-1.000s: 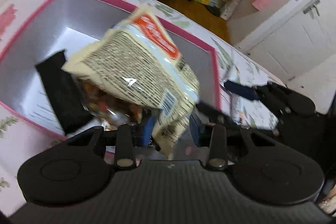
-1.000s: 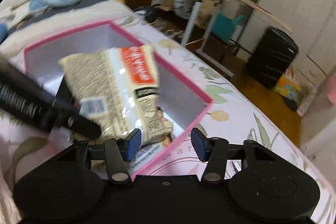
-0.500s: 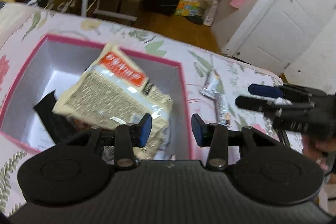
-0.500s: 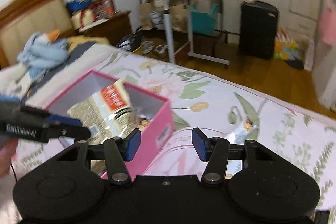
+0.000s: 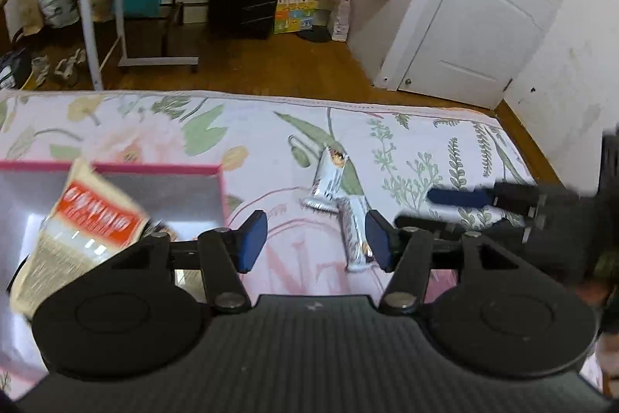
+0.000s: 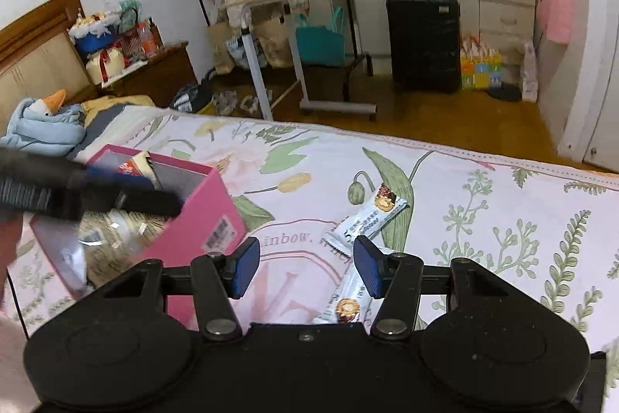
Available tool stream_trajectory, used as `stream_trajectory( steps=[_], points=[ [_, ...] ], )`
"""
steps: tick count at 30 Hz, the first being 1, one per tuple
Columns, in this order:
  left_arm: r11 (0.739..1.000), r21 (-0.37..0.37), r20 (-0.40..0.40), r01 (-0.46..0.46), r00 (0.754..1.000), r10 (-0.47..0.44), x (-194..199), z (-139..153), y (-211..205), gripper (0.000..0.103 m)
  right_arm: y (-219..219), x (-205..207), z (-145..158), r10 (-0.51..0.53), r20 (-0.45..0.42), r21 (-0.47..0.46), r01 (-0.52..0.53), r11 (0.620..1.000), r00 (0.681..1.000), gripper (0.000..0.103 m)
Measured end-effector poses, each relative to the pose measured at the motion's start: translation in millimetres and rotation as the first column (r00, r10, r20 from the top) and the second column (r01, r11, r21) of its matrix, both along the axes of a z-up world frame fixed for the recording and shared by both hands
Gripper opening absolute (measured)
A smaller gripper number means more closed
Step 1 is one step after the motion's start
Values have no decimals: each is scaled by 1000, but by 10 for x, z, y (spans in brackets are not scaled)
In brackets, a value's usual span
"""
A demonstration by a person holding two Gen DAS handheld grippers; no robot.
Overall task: Organize snacks
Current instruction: 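Grasp a white bar with the left tool while the right tool grasps another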
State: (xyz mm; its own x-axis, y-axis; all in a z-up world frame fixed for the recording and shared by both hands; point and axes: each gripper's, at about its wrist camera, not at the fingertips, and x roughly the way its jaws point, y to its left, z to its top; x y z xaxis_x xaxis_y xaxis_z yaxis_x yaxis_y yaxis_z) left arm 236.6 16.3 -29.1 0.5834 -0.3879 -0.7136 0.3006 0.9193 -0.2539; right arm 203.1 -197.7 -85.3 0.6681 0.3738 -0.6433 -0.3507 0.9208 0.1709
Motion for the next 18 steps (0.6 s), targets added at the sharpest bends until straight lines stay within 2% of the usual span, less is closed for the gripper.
stream_trajectory(
  steps=[2, 6, 11, 15, 16, 17, 18],
  points=[
    [1000, 17, 2, 8, 1000, -8, 145, -59, -146, 59, -17, -17, -161, 20, 24, -10, -20, 1000, 1000, 60],
    [998, 54, -8, 29, 1000, -29, 464, -238, -432, 62, 53, 121, -495, 32, -28, -74, -34, 997, 999, 65],
    [996, 88, -74, 28, 997, -21, 851, -554, -784, 62, 72, 301, -821, 26, -76, -112, -34, 993, 997, 66],
    [993, 113, -118, 21, 993, -7, 1070, -805, -1012, 62, -2, 431, -942, -18, -89, -92, 10, 996, 996, 66],
    [991, 129, -118, 21, 993, -6, 1120, -857, -1070, 62, -37, 461, -960, -31, -101, -81, 23, 996, 994, 60],
    [989, 148, -120, 17, 993, 1, 1174, -910, -1120, 62, -82, 489, -975, -50, -111, -68, 43, 997, 993, 49],
    [986, 167, -124, 11, 992, 10, 1230, -963, -1170, 62, -112, 502, -988, -58, -122, -52, 52, 997, 991, 44]
  ],
)
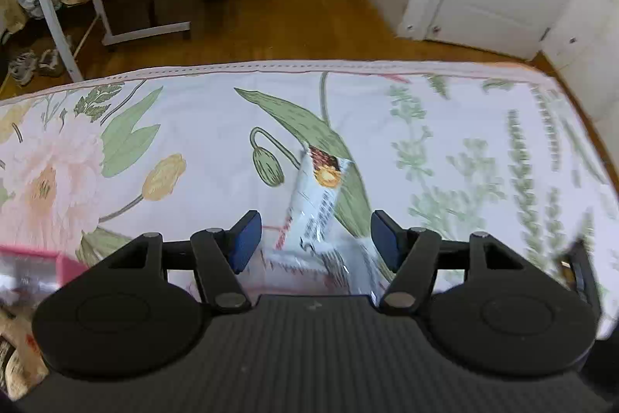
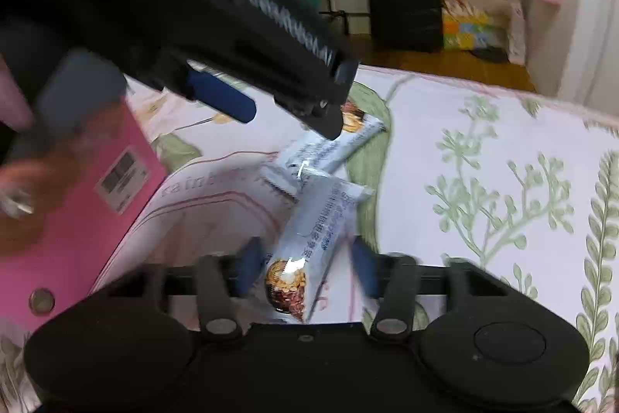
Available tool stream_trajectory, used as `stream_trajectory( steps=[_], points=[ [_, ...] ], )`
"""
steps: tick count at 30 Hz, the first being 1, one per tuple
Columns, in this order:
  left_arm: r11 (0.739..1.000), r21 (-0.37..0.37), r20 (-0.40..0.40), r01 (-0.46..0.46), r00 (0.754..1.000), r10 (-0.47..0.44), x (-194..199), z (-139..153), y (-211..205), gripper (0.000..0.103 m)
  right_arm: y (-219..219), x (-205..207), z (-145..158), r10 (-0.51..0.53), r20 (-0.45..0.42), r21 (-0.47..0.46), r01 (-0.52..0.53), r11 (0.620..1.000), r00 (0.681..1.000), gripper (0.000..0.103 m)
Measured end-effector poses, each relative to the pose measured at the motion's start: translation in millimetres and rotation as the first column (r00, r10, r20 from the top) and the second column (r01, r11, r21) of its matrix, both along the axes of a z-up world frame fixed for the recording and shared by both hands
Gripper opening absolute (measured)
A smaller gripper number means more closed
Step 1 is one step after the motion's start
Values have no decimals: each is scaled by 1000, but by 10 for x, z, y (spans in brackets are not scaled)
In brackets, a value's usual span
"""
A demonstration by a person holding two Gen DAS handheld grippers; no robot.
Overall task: Organize snacks
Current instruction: 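Grasp a white bar with the left tool while the right tool grasps another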
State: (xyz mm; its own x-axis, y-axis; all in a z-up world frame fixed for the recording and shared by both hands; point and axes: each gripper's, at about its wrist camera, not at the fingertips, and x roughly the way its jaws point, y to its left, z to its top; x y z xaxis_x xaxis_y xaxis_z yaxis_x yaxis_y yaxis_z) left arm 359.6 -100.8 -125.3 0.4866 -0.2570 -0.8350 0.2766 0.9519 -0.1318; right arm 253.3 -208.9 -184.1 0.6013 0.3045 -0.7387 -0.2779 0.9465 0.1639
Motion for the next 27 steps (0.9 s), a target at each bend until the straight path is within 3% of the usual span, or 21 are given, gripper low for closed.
stream_trajectory(
  steps=[4, 10, 11, 12, 14, 20, 27],
  points=[
    [998, 49, -99, 41, 994, -36, 208, -211, -184, 62, -137, -27, 19, -30, -25, 54, 32, 998, 999, 38],
    [998, 68, -95, -3, 995, 10, 293, -453, -221, 58, -227, -84, 92, -85, -100, 64, 92, 994, 991, 38],
    [998, 64, -103, -1, 995, 8, 289, -481, -207, 51, -236, -96, 97, -87, -111, 63, 94, 994, 990, 38],
    [997, 76, -102, 1, 995, 7, 271, -487, -199, 32, -243, -97, 98, -89, -120, 58, 96, 994, 989, 38],
    [996, 90, -97, 15, 995, -6, 229, -454, -183, 25, -244, -119, 116, -100, -134, 55, 108, 993, 986, 38],
    [1000, -20, -152, 12, 988, -15, 0, -264, 57, 24, -235, -239, 232, -102, -161, 139, 124, 983, 982, 38],
    [995, -94, -115, 32, 992, -42, -492, 113, 298, 24, -80, -548, 571, -130, -158, 124, 150, 981, 979, 38]
  ],
)
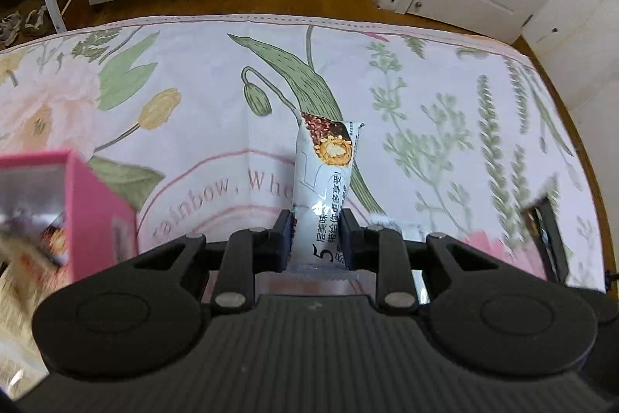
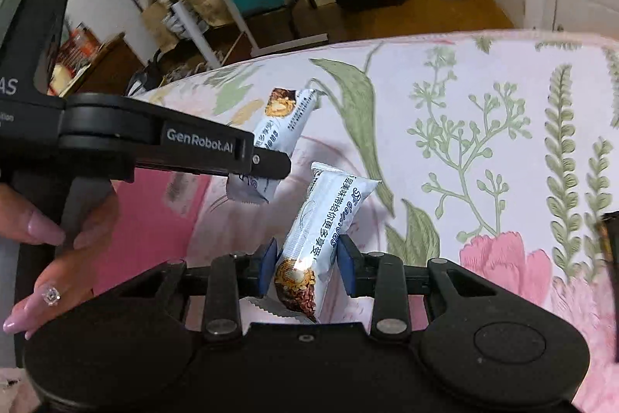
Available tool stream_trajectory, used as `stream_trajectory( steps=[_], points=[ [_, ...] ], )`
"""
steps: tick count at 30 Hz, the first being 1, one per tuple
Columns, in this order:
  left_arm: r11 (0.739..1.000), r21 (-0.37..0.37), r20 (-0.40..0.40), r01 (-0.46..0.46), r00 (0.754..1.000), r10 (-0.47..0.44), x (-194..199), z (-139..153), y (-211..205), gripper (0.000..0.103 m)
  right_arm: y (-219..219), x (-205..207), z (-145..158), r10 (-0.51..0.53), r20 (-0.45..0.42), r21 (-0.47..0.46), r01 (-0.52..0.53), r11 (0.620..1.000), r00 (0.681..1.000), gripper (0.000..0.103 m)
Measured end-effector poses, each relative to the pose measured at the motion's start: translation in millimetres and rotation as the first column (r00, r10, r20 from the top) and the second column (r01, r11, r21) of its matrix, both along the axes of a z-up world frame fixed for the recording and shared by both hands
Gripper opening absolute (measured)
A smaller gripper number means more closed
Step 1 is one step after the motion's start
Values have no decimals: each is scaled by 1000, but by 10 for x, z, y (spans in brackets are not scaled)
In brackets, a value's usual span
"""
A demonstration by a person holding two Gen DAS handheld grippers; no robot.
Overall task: Organize snacks
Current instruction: 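Grasp a white bar with the left tool while the right tool grasps another, then carry both white bars over the pink box and open both tools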
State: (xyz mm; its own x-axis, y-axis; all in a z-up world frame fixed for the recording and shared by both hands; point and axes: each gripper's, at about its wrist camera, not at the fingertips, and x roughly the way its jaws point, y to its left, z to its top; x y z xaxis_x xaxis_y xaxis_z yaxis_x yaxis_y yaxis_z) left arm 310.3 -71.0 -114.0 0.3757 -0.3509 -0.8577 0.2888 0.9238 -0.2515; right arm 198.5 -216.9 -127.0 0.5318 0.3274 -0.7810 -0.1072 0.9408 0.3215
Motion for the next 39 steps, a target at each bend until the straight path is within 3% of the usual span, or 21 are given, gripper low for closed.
stream_trajectory(
  steps=[11, 18, 23, 25, 26, 28, 31, 34, 39],
  points=[
    [998, -57, 59, 16, 998, -12, -779, 789, 824, 24, 381, -495, 600, 155, -1, 8, -155, 988, 988, 38],
    [993, -99, 146, -70, 986, 84, -1173, 1201, 1584, 24, 839, -512, 841, 325, 92, 50, -331, 942, 941, 38],
    [972, -111, 151, -206, 963, 221, -1265, 1203, 2081, 24, 1394, -466, 936, 482, 222, -27, -489, 872, 847, 38],
    [958, -105, 128, -267, 952, 279, -1261, 1128, 2272, 24, 1653, -451, 956, 527, 255, -107, -518, 849, 811, 38],
    [951, -98, 121, -293, 945, 303, -1257, 1083, 2355, 24, 1838, -454, 951, 579, 262, -179, -551, 815, 772, 38],
    [934, -81, 111, -348, 928, 356, -1249, 989, 2513, 24, 2111, -427, 942, 655, 245, -251, -605, 755, 715, 38],
    [902, -64, 95, -427, 897, 431, -1252, 857, 2710, 24, 2379, -322, 860, 713, 204, -294, -653, 698, 671, 38],
    [873, -45, 84, -485, 869, 487, -1220, 730, 2849, 24, 2549, -276, 800, 773, 208, -329, -701, 633, 600, 38],
    [831, -11, 74, -556, 829, 555, -1107, 533, 2941, 26, 2787, -193, 661, 811, 200, -344, -735, 584, 550, 38]
  ],
)
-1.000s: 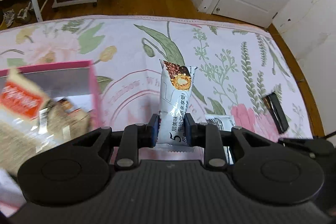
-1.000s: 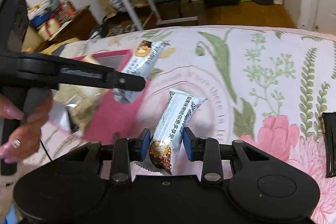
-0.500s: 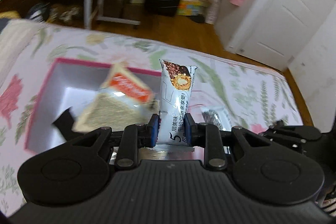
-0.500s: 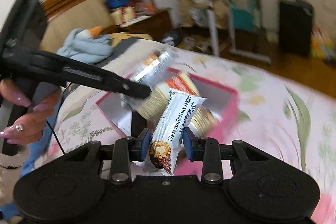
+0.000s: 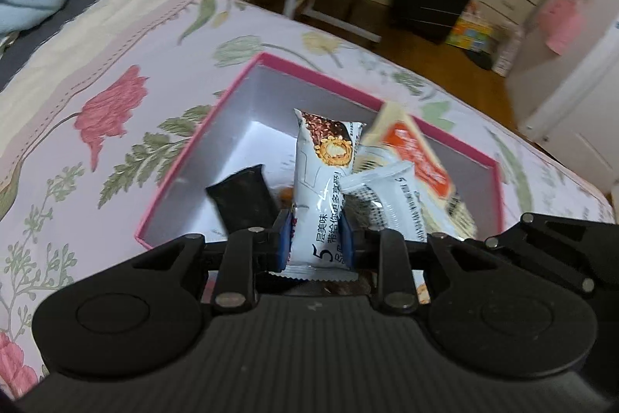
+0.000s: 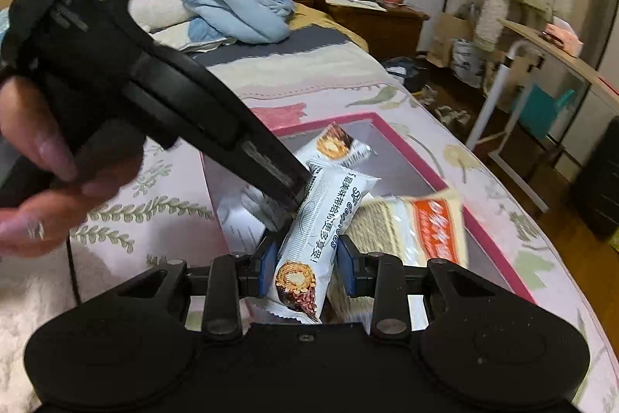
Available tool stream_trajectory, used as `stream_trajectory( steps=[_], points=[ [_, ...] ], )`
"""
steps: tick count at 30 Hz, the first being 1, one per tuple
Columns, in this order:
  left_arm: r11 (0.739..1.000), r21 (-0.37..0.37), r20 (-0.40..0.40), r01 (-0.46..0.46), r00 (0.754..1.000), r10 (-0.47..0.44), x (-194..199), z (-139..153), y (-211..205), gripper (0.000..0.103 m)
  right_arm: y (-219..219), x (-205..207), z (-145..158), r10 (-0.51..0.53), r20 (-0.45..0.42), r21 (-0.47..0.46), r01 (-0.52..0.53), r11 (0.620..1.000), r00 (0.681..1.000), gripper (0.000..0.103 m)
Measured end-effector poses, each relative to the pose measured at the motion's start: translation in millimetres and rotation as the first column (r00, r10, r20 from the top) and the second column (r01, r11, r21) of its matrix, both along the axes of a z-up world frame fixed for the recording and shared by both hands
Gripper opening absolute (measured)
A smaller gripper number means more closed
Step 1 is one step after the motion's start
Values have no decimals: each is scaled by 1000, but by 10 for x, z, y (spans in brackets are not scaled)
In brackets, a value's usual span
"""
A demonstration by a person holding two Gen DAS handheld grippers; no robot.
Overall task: Organize snacks
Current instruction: 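Carry both white bars over the pink box and open both tools, then move both tools to the black-wrapped bar on the bed and grasp it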
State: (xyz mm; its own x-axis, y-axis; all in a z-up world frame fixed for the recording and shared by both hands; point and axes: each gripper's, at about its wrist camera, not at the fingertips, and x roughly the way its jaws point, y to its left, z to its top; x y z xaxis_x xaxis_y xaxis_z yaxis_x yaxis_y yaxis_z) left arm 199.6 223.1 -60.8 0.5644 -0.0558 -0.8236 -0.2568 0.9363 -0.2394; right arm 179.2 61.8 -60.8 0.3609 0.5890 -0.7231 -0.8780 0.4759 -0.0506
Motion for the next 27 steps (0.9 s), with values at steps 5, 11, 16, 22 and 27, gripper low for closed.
stream_trajectory(
  steps=[5, 11, 16, 22, 27],
  points=[
    [997, 42, -22, -63, 998, 64, 1, -88, 91, 42, 121, 25, -79, -12, -8, 15, 12, 1000, 1000, 54],
    [998, 12, 11, -55, 998, 55, -140, -22, 159, 46, -289, -36, 24, -101, -113, 200, 122, 972, 989, 62],
    [1000, -2, 30, 3, 1000, -3, -269, 88, 37, 46, -737, -206, 160, -226, -133, 202, 250, 947, 965, 62],
    [994, -3, 93, 111, 990, -111, -474, 326, -296, 46, -1261, -387, 303, -352, -198, 174, 386, 906, 915, 62],
    [973, -14, 132, 230, 965, -226, -574, 502, -699, 46, -1732, -515, 413, -439, -213, 182, 477, 860, 873, 62]
  ],
)
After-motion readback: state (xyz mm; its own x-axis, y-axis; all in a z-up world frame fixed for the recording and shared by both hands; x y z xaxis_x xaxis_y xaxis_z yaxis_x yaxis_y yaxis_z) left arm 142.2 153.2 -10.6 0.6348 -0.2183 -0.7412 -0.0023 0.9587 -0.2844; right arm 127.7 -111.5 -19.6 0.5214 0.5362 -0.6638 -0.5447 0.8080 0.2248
